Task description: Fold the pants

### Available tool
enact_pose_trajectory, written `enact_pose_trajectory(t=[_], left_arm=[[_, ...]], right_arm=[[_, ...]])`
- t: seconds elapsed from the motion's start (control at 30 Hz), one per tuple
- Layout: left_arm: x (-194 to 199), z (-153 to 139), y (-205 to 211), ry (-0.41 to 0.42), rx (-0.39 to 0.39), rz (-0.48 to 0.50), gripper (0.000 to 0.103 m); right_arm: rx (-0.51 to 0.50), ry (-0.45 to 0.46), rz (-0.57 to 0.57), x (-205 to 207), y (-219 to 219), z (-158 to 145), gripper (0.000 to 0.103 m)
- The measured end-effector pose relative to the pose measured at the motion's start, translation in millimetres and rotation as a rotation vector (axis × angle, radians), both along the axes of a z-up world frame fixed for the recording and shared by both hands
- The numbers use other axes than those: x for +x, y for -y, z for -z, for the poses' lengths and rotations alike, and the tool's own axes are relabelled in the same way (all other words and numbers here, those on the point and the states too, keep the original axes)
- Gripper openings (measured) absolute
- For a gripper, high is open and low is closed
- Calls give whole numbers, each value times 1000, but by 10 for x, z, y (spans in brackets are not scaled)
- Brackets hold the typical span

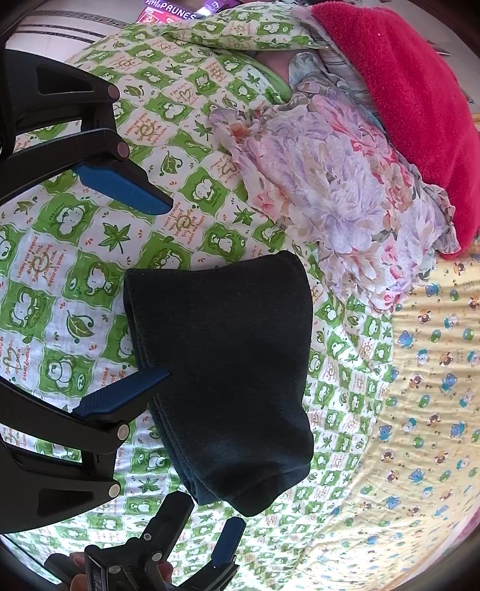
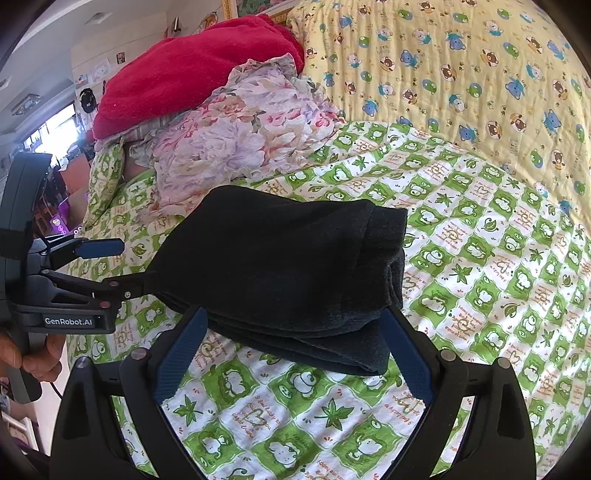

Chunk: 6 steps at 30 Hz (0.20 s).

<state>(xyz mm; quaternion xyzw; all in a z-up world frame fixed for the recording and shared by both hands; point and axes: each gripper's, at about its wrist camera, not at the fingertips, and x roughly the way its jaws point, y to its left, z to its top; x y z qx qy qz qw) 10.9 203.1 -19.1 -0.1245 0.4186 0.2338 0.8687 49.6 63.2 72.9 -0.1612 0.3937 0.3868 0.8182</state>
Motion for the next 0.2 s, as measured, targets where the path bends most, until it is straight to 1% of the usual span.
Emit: enact_pose_trajectory(t=[0.13, 0.2], left_arm=[[19, 0, 24, -5, 6, 10, 86], [23, 6, 25, -7, -3, 10, 86]], right_arm=[[5, 0, 4, 5, 8, -11, 95], [4, -1, 6, -1, 7, -12, 95]])
